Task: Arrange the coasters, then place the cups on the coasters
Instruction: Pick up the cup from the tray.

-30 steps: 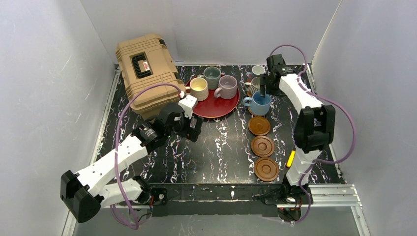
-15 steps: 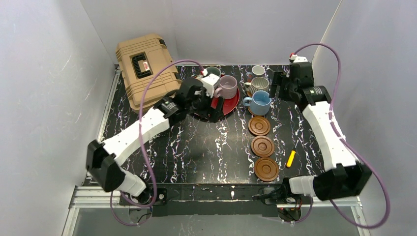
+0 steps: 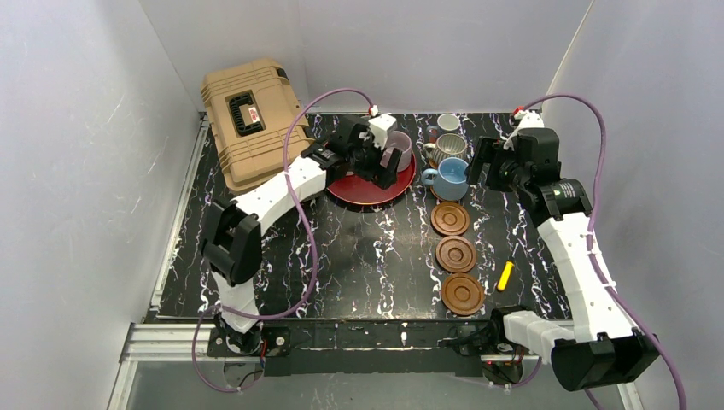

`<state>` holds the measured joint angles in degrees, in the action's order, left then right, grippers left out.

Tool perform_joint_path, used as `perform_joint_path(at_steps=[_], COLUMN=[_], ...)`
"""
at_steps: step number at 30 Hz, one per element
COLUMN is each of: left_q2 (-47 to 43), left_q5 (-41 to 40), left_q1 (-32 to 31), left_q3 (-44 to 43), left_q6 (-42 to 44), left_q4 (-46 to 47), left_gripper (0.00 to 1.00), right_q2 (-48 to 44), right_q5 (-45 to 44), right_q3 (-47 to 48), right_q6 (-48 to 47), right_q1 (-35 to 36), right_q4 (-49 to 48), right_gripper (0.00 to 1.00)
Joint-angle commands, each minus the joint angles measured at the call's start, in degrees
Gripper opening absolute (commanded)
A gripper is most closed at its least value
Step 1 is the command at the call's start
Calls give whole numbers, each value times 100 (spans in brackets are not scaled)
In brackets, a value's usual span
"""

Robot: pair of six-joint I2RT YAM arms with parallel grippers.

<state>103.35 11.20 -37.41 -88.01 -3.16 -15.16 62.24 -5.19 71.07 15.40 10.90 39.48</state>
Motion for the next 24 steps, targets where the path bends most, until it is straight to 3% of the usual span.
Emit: perform_joint_path(at_steps=[1, 11, 17, 24], left_q2=[470, 1437, 2125, 2484], left_q5=[299, 214, -188, -287], left_q1=[260, 392, 445, 495], left_q3=[-639, -1538, -2059, -2388], left_q6=[376, 965, 995, 1091], left_q4=[24, -152, -44, -107], left_gripper=[89, 80, 75, 71], right_q2=[-215, -242, -210, -223], right_q5=[409, 714, 1259, 1285], right_q3=[-124, -234, -216, -181], right_q6=[101, 128, 294, 306], right_q1=[0, 0, 0, 0], right_q4=[-283, -323, -463, -412], right_gripper=[93, 93, 93, 93])
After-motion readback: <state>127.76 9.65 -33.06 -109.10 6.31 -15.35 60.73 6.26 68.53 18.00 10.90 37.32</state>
